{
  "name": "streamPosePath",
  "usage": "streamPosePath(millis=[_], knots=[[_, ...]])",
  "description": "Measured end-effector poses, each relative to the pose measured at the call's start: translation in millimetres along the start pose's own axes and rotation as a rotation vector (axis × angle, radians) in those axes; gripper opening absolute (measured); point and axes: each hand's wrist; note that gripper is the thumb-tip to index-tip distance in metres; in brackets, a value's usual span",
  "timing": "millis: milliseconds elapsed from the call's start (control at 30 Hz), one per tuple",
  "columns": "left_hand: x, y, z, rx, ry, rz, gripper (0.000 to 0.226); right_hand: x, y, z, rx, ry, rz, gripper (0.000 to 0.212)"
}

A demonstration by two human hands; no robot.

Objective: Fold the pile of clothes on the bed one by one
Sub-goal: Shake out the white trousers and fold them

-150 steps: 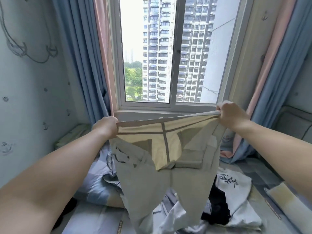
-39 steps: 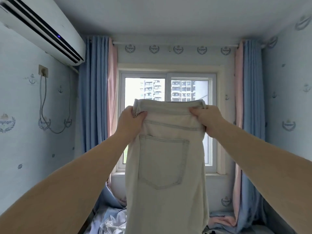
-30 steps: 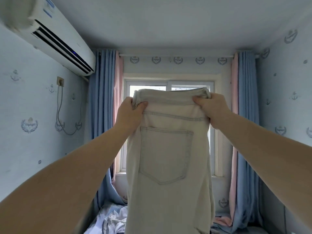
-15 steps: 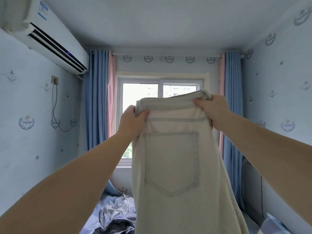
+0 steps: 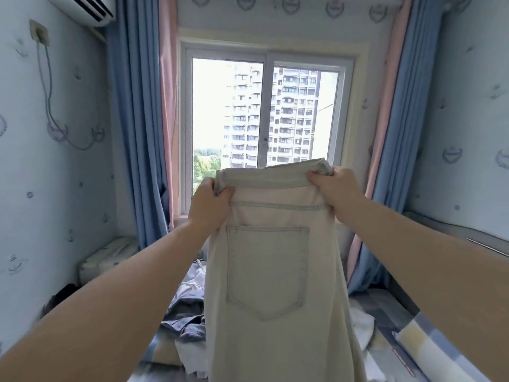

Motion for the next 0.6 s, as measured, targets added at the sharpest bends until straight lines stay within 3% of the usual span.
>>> streamPosePath(millis=[133, 233, 433, 600], knots=[[46, -117, -32, -0.136, -0.063, 0.01, 0.03, 53, 89, -79, 0.058, 0.003, 0.114, 0.017], [89, -225, -50, -0.222, -0.098, -0.033, 0.017, 102, 177, -151, 0.139, 0.007, 0.248, 0.018], [169, -473, -49, -0.358, -0.263, -0.363, 0.019, 201, 392, -266, 0.308, 0.021, 0.63, 0.043], [225, -638, -18, -0.552, -0.227, -0.293, 0.011, 276, 552, -318, 0.441, -0.048, 0.639, 0.046]])
Point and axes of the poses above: each hand's wrist, its own z-axis away from the middle knuckle, its own x-axis out of the palm, y = z × x, and after that the axes turned 9 degrees about x, right-handed
